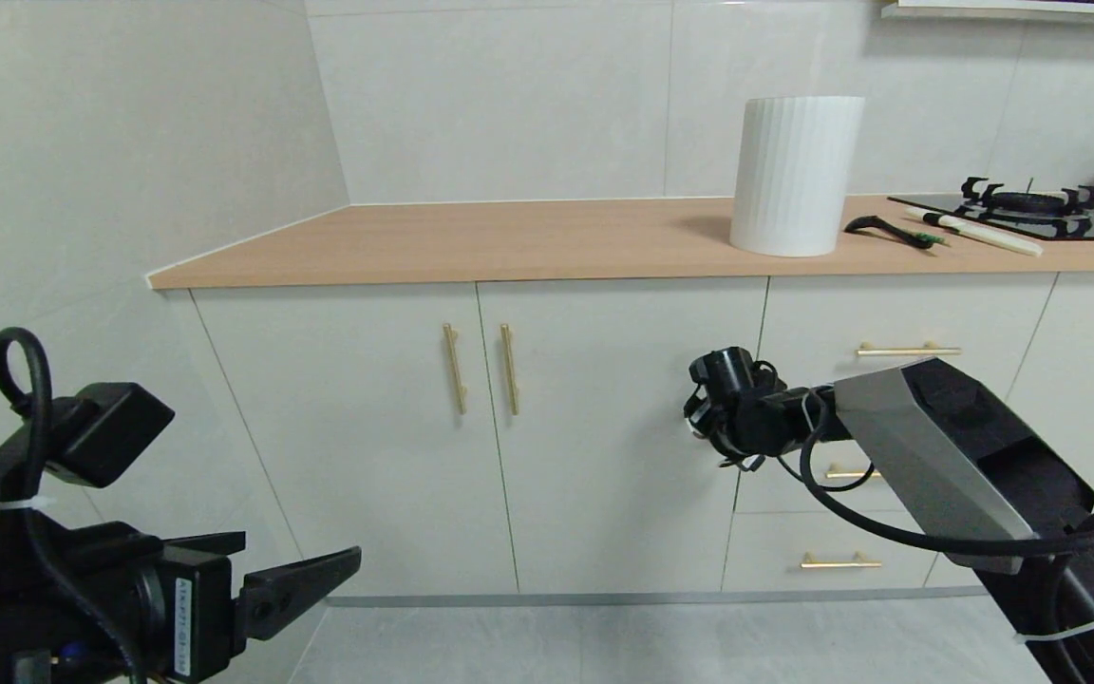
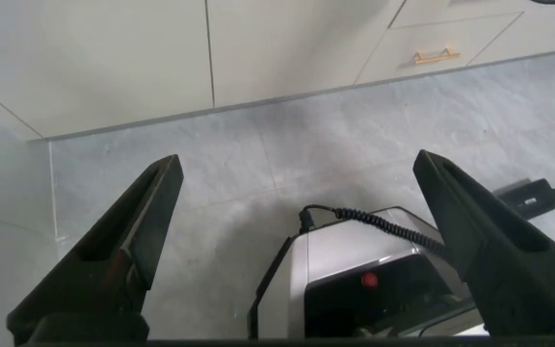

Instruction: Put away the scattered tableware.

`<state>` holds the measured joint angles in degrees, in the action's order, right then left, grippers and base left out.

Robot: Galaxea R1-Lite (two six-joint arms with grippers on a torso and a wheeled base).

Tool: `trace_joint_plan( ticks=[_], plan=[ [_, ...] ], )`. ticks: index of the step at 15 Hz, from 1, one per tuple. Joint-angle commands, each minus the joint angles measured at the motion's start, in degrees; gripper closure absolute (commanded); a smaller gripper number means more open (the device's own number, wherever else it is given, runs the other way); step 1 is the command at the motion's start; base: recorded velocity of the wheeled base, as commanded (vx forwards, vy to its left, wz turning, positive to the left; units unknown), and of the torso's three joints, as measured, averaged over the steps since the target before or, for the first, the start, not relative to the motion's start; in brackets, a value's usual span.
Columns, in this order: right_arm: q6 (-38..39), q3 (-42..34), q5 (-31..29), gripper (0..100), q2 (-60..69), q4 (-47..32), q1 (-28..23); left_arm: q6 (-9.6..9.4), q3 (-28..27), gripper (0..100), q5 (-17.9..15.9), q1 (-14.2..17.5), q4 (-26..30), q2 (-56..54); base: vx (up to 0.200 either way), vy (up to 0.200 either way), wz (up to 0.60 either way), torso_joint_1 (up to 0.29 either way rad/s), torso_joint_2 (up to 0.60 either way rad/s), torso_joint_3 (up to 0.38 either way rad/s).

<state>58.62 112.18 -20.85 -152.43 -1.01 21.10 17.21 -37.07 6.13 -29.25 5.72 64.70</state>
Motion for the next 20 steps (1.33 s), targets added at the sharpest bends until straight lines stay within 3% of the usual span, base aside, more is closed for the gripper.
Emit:
trace_joint_plan(
  ticks=[1,4,7,9,11,15,16,18,19,20],
  plan=[
    [0.1,-3.7,0.4,0,3.5,-1.1,0.4,0.01,0.0,0,0.0,0.0,0.0,0.1,0.000,0.000,0.00,0.000,0.00,0.000],
    [-1.3,-18.7,10.4,0,17.9,-0.2,2.9,0.01,-0.2,0,0.0,0.1,0.0,-0.8,0.000,0.000,0.00,0.000,0.00,0.000],
    [-10.3,-34.3,12.1,0,34.0,10.2,3.9,0.28,-0.2,0,0.3,0.2,-5.4,-4.2,0.000,0.000,0.00,0.000,0.00,0.000],
    [-17.8,-49.1,11.7,0,51.0,18.4,7.8,-0.16,-0.2,0,0.6,4.0,-8.7,-10.7,0.000,0.000,0.00,0.000,0.00,0.000],
    [-23.5,-57.0,11.5,0,60.5,22.4,9.7,-0.25,-0.2,0,0.8,6.7,-8.5,-15.6,0.000,0.000,0.00,0.000,0.00,0.000],
    [-37.0,-75.4,1.2,0,89.4,26.0,9.7,-7.28,3.1,0,0.1,8.4,-0.2,-36.5,0.000,0.000,0.00,0.000,0.00,0.000],
    [-42.5,-80.2,1.2,0,100.0,25.6,8.3,-7.46,3.6,0,0.0,9.8,2.2,-40.9,0.000,0.000,0.00,0.000,0.00,0.000],
    [-50.7,-86.1,3.2,0,115.1,22.2,-1.2,-7.46,3.5,0,0.0,12.8,6.1,-47.6,0.000,0.000,0.00,0.000,0.00,0.000],
    [-53.8,-87.0,4.1,0,123.3,17.4,-6.2,-7.63,3.4,0,0.0,13.5,8.5,-51.2,0.000,0.000,0.00,0.000,0.00,0.000],
    [-56.1,-86.7,4.8,0,129.8,11.7,-7.7,-7.63,3.4,0,0.0,14.3,10.5,-53.6,0.000,0.000,0.00,0.000,0.00,0.000]
  ],
)
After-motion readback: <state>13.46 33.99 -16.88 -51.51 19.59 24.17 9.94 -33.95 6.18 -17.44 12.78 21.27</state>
